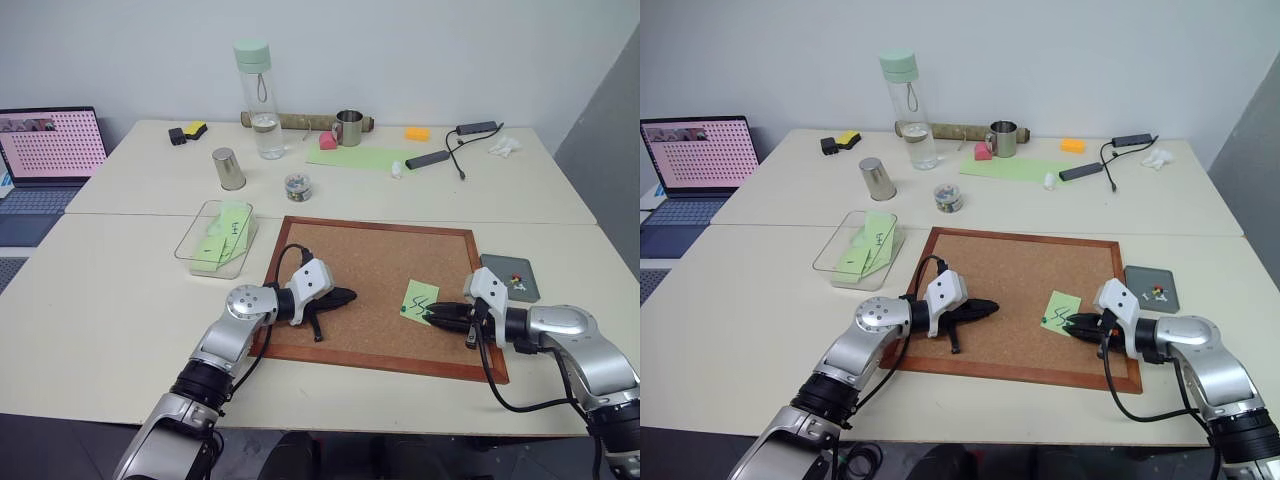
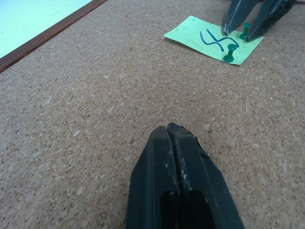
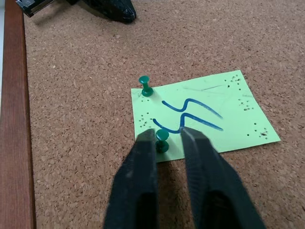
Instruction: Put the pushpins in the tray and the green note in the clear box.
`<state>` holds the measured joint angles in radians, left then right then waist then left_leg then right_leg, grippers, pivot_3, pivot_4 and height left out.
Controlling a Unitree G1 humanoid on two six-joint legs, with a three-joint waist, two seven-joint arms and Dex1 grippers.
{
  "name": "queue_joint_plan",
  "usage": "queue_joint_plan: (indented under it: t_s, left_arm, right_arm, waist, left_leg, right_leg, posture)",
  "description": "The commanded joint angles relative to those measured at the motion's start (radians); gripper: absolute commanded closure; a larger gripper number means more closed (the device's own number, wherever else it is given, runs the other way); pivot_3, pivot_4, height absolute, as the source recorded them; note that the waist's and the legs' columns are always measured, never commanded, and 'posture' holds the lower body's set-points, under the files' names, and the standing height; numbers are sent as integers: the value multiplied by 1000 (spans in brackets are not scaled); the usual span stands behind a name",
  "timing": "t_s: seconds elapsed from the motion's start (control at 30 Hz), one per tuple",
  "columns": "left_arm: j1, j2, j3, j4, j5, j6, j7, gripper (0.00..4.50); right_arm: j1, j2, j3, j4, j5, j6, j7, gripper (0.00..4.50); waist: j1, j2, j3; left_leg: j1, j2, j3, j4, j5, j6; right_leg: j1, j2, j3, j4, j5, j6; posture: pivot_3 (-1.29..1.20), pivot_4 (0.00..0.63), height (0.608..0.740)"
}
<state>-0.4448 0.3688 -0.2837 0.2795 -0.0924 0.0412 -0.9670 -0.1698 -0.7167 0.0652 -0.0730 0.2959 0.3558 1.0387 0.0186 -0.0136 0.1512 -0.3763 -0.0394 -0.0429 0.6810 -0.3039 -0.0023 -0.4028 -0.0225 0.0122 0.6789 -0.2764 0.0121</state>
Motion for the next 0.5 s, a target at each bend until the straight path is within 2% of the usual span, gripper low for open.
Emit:
queue_joint_plan:
  t_s: [0.03, 0.5]
  left_arm:
    - [33, 18, -28, 16, 34, 34, -10, 4500]
    - [42, 20, -30, 10, 37, 45, -11, 4500]
  right_arm:
    - [-1, 0, -11, -24, 11, -17, 9, 4460]
    - [-22, 12, -178, -146, 253, 199, -24, 4460]
  waist:
    - [0, 0, 0]
    - [-1, 0, 0]
  left_leg:
    - [0, 0, 0, 0, 0, 0]
    - [-1, 0, -1, 0, 0, 0]
  right_leg:
    - [0, 0, 0, 0, 0, 0]
    - [-1, 0, 0, 0, 0, 0]
  posture:
    - [0, 150, 740]
    - [0, 150, 740]
